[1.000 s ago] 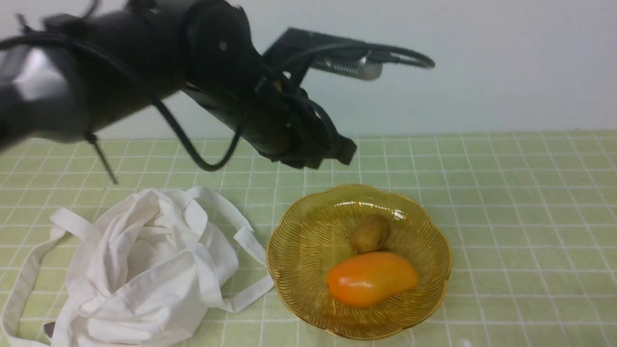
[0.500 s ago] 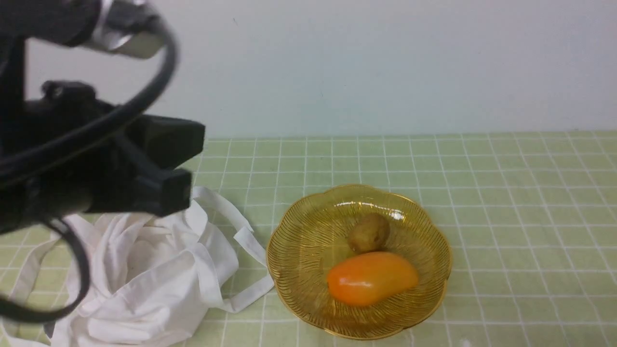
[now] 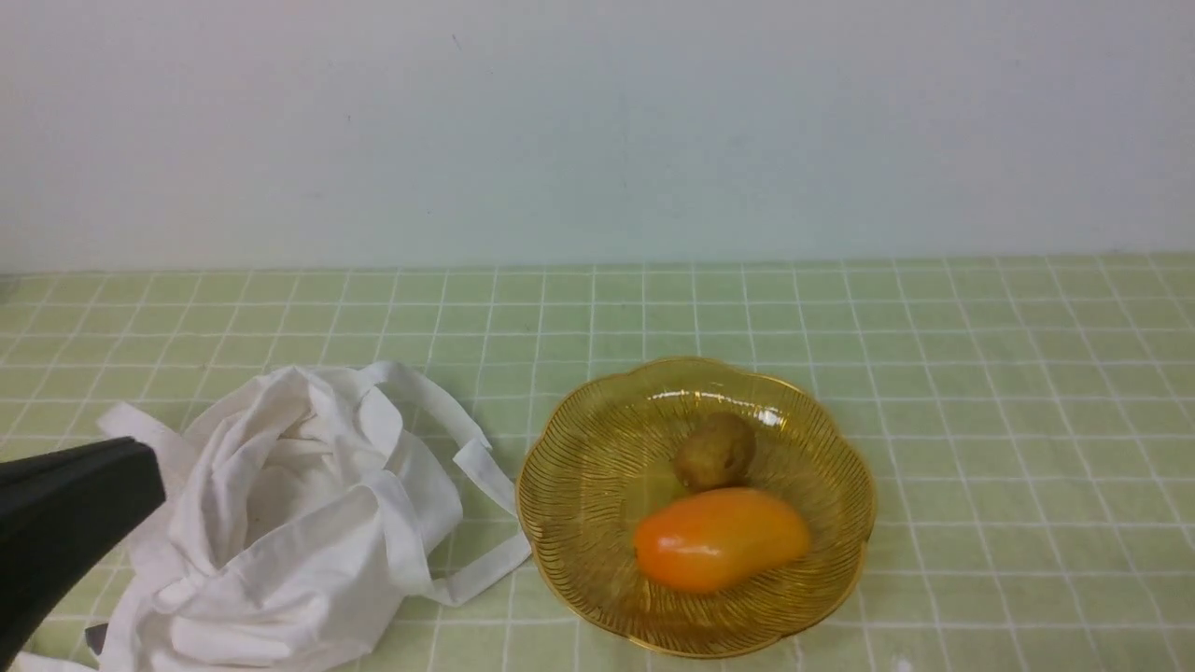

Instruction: Take the fruit out of the bag on the green coffee tablecloth and place them on the plate.

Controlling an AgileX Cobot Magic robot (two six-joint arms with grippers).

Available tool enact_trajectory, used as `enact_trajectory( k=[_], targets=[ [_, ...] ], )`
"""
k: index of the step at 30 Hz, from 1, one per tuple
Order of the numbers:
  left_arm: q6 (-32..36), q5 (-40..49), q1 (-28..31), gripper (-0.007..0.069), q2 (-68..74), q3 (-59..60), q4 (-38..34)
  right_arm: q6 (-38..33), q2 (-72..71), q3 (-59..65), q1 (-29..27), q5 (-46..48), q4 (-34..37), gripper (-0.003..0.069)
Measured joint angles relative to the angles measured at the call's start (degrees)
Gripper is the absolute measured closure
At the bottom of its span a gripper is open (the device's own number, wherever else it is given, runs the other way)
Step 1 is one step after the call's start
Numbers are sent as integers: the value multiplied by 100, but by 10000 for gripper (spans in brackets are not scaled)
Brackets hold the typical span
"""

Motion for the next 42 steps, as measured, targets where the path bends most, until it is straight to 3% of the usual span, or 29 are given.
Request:
enact_trajectory(
  k=[15, 20, 25, 29, 35, 42],
  targets=[
    [53, 27, 138, 632, -754, 307, 772, 0, 0, 0, 0, 0, 0, 669],
    [53, -365, 1005, 632, -1363, 1281, 684, 0, 0, 0, 0, 0, 0, 669],
    [53, -964, 2422, 632, -2217, 2758, 569, 0, 0, 0, 0, 0, 0, 669],
    [53, -1073, 2965, 632, -2340, 3481, 569, 0, 0, 0, 0, 0, 0, 669],
    [97, -1011, 3115, 632, -2340, 3907, 573, 0, 0, 0, 0, 0, 0, 669],
    [644, -1011, 3122, 632, -2340, 3907, 306, 0, 0, 0, 0, 0, 0, 669]
  ],
)
